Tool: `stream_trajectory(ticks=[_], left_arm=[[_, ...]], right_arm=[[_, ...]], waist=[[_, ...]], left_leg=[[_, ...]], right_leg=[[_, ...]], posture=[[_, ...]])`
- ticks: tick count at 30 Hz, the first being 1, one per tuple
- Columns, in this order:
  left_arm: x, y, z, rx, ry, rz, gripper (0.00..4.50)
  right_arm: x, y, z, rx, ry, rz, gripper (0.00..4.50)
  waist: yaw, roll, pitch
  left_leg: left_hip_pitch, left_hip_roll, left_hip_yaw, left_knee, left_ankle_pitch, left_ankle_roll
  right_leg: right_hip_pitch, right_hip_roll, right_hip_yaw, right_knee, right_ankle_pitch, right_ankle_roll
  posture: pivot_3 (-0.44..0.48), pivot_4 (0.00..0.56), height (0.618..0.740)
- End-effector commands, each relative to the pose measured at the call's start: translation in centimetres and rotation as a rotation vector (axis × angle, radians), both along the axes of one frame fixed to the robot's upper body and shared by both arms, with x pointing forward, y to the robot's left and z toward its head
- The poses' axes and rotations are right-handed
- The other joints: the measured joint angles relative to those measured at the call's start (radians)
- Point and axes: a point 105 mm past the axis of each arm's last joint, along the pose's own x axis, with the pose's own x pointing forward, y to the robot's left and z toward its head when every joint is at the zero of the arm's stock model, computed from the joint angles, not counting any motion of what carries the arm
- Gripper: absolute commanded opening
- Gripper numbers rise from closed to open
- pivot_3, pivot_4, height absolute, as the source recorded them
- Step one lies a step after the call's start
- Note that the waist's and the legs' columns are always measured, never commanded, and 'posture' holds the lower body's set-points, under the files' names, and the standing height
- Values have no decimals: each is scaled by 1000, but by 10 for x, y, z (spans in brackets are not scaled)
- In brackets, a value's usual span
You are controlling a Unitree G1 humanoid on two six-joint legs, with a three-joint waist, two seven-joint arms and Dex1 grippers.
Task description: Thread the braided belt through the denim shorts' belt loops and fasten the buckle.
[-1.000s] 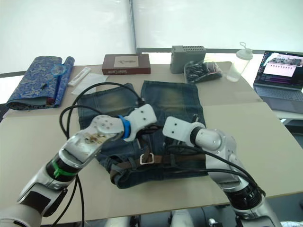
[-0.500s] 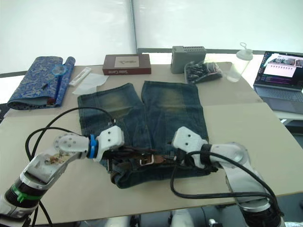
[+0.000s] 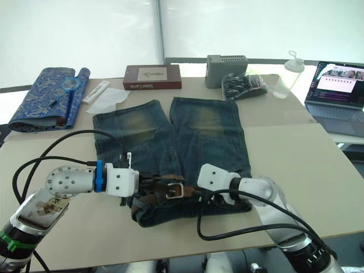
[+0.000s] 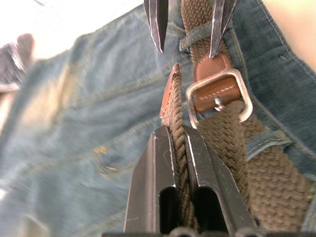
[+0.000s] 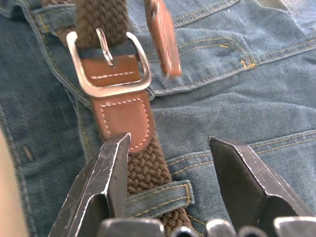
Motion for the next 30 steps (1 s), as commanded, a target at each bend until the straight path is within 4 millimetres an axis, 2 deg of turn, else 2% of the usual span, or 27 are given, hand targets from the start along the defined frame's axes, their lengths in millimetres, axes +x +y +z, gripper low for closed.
stream_trajectory(ticks=[1,8,15,19,24,30], left_arm=[[-5,3,13,42,-145,-89,0],[-2,16,9,155,-295,-207,0],[-1,19,5,207,-322,-279,0],[4,18,10,193,-342,-276,0],[15,14,23,23,-261,-142,0],[17,8,29,-143,-171,10,0]], right_arm=[[-1,6,8,16,-35,31,2811],[-1,11,6,42,-9,36,2811],[0,12,1,32,-2,41,2811],[-1,19,2,48,0,69,2811],[-2,34,8,167,40,79,2811],[5,37,20,276,45,30,2811]], waist=[[0,0,0],[0,0,0],[0,0,0],[-1,0,0],[-1,0,0],[-1,0,0]], left_leg=[[0,0,0,0,0,0],[0,1,0,-1,0,0],[0,0,1,-1,0,0],[0,1,1,-1,0,0],[0,1,1,-1,0,0],[0,0,1,-1,0,1]], right_leg=[[0,0,0,0,0,0],[0,0,0,0,0,0],[0,0,0,-1,0,0],[0,0,0,0,0,0],[0,1,0,0,0,0],[0,1,0,1,1,2]], posture=[[0,150,709],[0,150,709],[0,150,709],[0,150,709],[0,150,709],[0,150,709]])
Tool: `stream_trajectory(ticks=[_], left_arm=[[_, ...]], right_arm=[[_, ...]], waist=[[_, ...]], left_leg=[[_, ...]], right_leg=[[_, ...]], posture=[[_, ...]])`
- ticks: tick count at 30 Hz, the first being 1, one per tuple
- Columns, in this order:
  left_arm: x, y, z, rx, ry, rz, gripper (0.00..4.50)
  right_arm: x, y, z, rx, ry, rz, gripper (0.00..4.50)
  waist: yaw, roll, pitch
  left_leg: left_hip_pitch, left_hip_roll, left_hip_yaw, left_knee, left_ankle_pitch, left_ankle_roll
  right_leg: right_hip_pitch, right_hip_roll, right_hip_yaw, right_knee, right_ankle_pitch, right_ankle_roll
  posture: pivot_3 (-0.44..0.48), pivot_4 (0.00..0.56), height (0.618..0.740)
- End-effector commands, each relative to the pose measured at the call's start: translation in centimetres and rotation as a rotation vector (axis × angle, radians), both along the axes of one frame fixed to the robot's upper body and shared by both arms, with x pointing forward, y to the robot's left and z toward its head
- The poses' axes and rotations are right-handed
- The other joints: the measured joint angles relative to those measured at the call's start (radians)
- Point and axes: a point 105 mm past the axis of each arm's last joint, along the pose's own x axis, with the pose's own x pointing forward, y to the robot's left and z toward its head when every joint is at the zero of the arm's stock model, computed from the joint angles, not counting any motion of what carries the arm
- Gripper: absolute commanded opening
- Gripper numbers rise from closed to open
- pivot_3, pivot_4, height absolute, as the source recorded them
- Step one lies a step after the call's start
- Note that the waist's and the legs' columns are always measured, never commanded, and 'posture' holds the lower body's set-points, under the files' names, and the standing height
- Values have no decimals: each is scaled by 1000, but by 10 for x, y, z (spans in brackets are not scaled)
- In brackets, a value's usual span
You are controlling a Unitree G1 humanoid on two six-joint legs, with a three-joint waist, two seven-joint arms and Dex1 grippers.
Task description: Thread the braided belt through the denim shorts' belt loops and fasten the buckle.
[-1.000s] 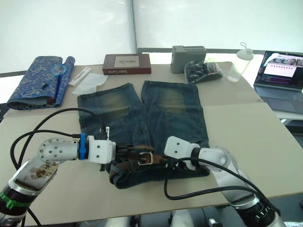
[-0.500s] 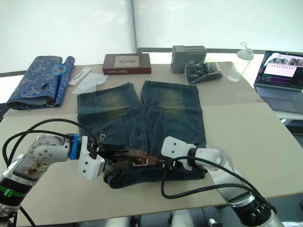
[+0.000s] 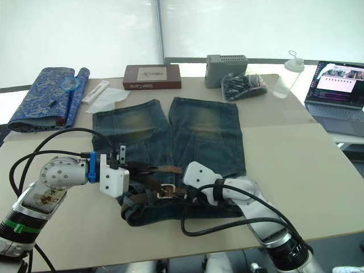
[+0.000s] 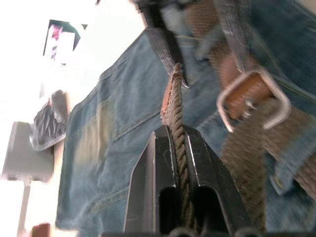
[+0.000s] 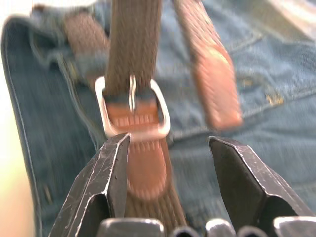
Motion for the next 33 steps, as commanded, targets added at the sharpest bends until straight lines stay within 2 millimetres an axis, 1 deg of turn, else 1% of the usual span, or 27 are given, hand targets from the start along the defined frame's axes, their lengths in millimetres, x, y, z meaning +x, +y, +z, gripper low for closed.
stream_trajectory(ticks=[1,5,8,12,14,18,21,26,31,33], left_arm=[[-1,-3,16,-108,-6,64,0],[3,-4,18,-180,21,134,0],[7,-8,18,-250,52,159,0],[8,-13,15,-278,80,165,0],[7,-15,13,-280,89,159,0],[5,-18,8,-269,114,143,0],[3,-19,5,-260,123,129,0],[-1,-19,1,-240,143,101,0],[-2,-21,-1,-232,150,83,0],[-3,-22,-1,-227,149,77,0]], right_arm=[[6,0,22,76,-49,-25,2811],[1,3,23,89,-30,1,2811],[3,1,21,99,-14,-17,2811],[7,-3,23,107,-30,-40,2811],[13,-8,28,114,-75,-76,2811],[24,-30,39,-30,-256,-123,2811],[25,-36,45,-71,-312,-118,2811],[28,-32,56,-75,-386,-96,2811],[27,-20,60,-72,-423,-30,2811],[27,-16,60,-78,-428,-7,2261]], waist=[[0,0,0],[2,0,0],[2,0,0],[1,0,0],[1,0,0],[3,0,0],[3,0,0],[-1,0,0],[0,0,0],[2,0,0]], left_leg=[[0,0,0,0,0,0],[0,0,0,0,0,0],[0,0,0,0,0,0],[0,0,0,0,0,0],[0,0,0,0,0,0],[0,0,0,0,0,0],[0,-1,0,0,0,0],[1,0,0,0,0,0],[1,0,0,0,0,0],[1,0,0,0,0,0]], right_leg=[[0,0,0,0,0,0],[0,0,0,1,0,0],[0,0,0,1,-1,-1],[0,0,0,1,0,0],[0,0,0,1,0,0],[0,0,0,1,0,0],[0,0,0,0,-1,-2],[0,0,-1,1,-1,-1],[0,0,0,0,-1,-1],[0,0,0,0,-1,-1]], posture=[[0,150,709],[0,150,709],[0,150,709],[0,150,709],[0,150,709],[0,150,709],[0,150,709],[0,150,709],[0,150,709],[0,150,709]])
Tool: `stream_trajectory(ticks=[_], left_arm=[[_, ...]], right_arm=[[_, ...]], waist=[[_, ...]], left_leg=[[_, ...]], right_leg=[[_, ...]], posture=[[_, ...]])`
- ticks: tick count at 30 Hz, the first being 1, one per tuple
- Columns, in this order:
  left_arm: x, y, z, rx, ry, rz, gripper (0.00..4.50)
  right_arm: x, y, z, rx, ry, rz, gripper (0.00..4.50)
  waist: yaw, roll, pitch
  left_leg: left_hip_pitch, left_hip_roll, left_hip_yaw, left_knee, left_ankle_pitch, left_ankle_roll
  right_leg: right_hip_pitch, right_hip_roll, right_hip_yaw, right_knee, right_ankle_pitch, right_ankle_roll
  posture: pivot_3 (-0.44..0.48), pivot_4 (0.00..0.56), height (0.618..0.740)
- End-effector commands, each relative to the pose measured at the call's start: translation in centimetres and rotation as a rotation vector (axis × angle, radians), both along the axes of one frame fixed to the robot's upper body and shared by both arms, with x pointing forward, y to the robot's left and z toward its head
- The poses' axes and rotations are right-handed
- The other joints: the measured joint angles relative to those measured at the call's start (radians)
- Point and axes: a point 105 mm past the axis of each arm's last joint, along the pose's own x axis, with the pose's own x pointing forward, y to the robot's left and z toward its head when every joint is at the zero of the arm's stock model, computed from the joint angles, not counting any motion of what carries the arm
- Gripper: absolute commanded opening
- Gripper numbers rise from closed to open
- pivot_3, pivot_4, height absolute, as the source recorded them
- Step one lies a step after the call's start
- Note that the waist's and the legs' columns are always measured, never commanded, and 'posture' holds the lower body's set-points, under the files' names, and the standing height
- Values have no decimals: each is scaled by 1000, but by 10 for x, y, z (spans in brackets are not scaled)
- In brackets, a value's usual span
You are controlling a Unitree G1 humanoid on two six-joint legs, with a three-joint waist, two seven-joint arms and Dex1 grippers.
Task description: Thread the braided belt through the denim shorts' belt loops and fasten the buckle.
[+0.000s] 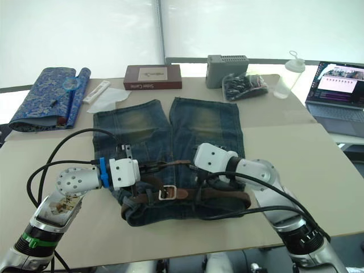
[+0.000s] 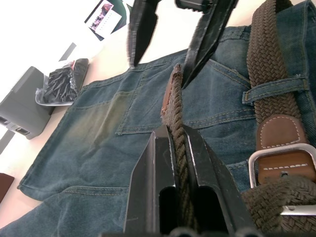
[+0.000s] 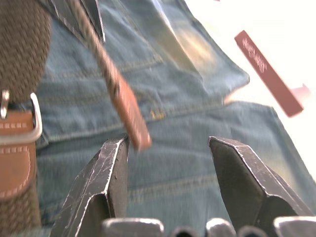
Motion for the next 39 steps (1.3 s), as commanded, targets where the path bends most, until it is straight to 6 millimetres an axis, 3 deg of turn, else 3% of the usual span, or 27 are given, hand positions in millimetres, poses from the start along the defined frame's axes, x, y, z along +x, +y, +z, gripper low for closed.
stream_trajectory(ticks=[1,7,10,14,17,21,28,31,35,39], left_arm=[[-4,-4,6,-10,-29,-34,0],[-5,-5,5,-5,-6,-51,0],[-7,-4,8,-53,108,-69,0],[-1,-3,19,-78,121,-40,1494],[1,-10,29,-76,133,-30,2879],[2,-23,38,-55,188,-16,2879],[6,-27,36,36,175,30,2879],[9,-28,37,58,183,50,2009],[15,-29,39,89,254,131,117],[15,-30,42,138,312,195,117]], right_arm=[[-2,8,10,-11,-59,52,2016],[-6,11,8,-30,-71,79,28],[-8,11,9,-36,-84,94,28],[-8,9,11,-64,-102,96,0],[-8,7,13,-102,-125,92,0],[-7,6,14,-132,-139,92,0],[-5,4,17,-163,-161,79,0],[-4,3,18,-178,-172,77,0],[-5,4,19,-218,-199,89,0],[-5,6,20,-247,-219,100,0]], waist=[[1,0,0],[0,0,0],[0,0,0],[0,0,0],[1,0,0],[0,0,0],[-1,0,0],[0,0,0],[2,0,0],[0,-1,1]], left_leg=[[0,0,0,0,0,0],[0,0,0,0,0,0],[0,0,0,0,0,0],[0,0,0,0,0,0],[0,0,0,0,0,0],[0,-1,0,1,0,0],[0,0,0,1,3,4],[0,0,-1,1,2,4],[0,-1,-1,1,2,3],[0,-1,-1,1,2,3]], right_leg=[[0,0,0,0,0,0],[0,0,0,0,0,0],[0,0,0,0,0,0],[0,0,0,0,0,0],[0,0,0,0,0,0],[0,0,0,0,0,0],[0,1,0,1,1,2],[0,1,0,1,1,2],[0,1,1,0,0,0],[0,1,1,1,0,0]], posture=[[0,150,709],[0,150,709],[0,150,709],[0,150,709],[0,150,709],[0,150,709],[0,150,709],[0,150,709],[0,150,709],[0,150,709]])
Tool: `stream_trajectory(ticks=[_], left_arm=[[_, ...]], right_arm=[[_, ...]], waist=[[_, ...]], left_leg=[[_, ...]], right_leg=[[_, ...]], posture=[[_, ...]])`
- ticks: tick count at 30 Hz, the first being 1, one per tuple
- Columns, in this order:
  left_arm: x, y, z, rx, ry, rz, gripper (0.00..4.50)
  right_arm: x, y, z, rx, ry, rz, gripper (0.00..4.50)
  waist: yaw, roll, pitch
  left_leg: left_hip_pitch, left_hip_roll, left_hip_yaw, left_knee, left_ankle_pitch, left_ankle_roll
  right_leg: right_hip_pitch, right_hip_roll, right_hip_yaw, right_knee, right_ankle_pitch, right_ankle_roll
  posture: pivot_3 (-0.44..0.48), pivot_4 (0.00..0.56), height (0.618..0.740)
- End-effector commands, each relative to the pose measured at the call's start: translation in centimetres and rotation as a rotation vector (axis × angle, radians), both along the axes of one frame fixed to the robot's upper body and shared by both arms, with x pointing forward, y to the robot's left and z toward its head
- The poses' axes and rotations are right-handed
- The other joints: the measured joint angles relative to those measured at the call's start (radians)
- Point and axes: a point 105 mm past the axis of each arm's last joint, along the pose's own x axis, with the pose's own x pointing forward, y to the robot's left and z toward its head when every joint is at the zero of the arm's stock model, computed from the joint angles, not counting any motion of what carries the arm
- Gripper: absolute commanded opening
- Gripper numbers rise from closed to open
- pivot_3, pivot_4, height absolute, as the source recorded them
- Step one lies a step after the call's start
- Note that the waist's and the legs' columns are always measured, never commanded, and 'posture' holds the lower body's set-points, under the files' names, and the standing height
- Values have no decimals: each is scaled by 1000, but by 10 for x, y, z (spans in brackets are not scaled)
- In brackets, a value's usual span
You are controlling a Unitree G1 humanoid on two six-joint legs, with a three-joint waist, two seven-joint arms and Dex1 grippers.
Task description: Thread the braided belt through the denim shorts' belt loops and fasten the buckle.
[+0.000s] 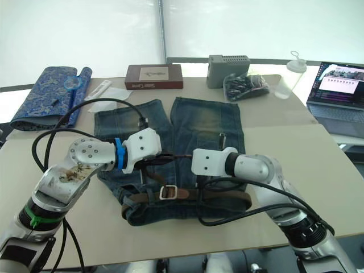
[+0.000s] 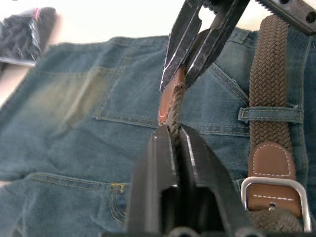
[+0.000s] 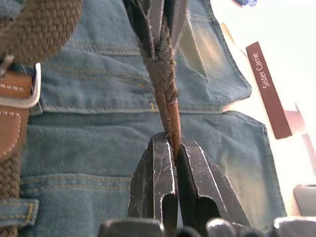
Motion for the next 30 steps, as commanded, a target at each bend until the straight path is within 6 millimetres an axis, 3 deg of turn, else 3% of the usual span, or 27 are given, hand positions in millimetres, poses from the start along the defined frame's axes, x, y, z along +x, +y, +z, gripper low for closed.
stream_trajectory(ticks=[1,7,8,11,21,24,26,29,30], left_arm=[[0,1,8,33,43,69,117],[-3,0,11,55,122,57,117],[0,-1,14,34,131,75,768],[0,-4,14,44,126,64,1981],[7,-10,11,79,110,51,1981],[7,-11,10,74,111,45,1186],[7,-12,10,59,117,44,230],[10,-7,8,54,109,63,64],[10,-7,8,48,104,66,17]], right_arm=[[-8,10,15,-24,-86,63,0],[-7,16,18,-28,-107,73,0],[-7,17,19,-26,-109,73,0],[-7,19,19,-24,-112,73,0],[-6,21,21,-32,-119,69,0],[-6,21,21,-30,-118,67,0],[-6,21,21,-21,-110,61,0],[-8,20,19,39,-45,35,0],[-10,20,17,61,-4,34,381]], waist=[[-1,0,0],[-3,0,0],[-2,0,0],[-1,0,0],[-1,0,0],[-1,0,0],[-1,0,0],[-2,0,0],[-1,0,0]], left_leg=[[0,0,0,0,0,0],[0,0,-1,0,3,4],[0,0,-1,0,3,4],[0,0,-1,0,3,4],[0,0,-1,0,3,4],[0,0,-1,0,3,4],[0,0,-1,0,3,4],[0,0,-1,0,3,4],[0,0,-1,0,3,4]], right_leg=[[0,0,0,0,0,0],[0,1,0,1,0,1],[0,1,0,1,0,1],[0,1,0,1,0,1],[0,1,0,1,0,1],[0,1,1,1,0,1],[0,1,1,1,0,1],[0,1,0,1,0,1],[0,1,1,1,1,1]], posture=[[0,150,709],[0,150,709],[0,150,709],[0,150,709],[0,150,709],[0,150,709],[0,150,709],[0,150,709],[0,150,709]])
